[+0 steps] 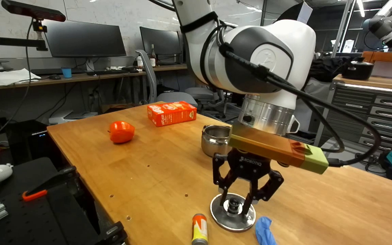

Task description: Put the lid on the silver pot

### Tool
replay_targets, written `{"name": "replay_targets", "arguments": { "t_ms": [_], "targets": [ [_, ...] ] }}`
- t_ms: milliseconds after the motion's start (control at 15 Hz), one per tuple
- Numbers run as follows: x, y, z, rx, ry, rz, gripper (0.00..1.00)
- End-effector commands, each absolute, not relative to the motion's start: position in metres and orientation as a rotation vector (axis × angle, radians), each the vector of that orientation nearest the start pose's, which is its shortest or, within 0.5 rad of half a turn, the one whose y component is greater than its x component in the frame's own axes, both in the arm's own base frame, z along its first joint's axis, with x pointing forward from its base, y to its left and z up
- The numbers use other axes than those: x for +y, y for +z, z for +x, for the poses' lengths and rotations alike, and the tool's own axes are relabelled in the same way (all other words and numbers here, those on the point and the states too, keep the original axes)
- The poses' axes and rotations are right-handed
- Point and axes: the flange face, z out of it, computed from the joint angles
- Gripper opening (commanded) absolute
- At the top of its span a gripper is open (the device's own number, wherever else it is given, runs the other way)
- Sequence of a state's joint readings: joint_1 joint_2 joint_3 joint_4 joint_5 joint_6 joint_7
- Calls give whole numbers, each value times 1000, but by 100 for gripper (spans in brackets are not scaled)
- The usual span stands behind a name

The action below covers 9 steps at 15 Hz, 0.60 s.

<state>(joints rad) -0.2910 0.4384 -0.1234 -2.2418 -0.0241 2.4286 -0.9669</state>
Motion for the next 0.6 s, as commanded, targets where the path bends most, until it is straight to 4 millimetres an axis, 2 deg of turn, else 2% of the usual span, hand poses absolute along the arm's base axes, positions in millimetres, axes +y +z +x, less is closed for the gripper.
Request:
{"name": "replay_targets", "arguments": {
  "t_ms": [0, 133, 533],
  "targets": [
    [-212, 157, 466, -884, 291, -2879, 19],
    [-213, 160, 465, -885, 278, -2880, 6],
    [-214, 163, 463, -865, 260, -2882, 7]
  ]
}}
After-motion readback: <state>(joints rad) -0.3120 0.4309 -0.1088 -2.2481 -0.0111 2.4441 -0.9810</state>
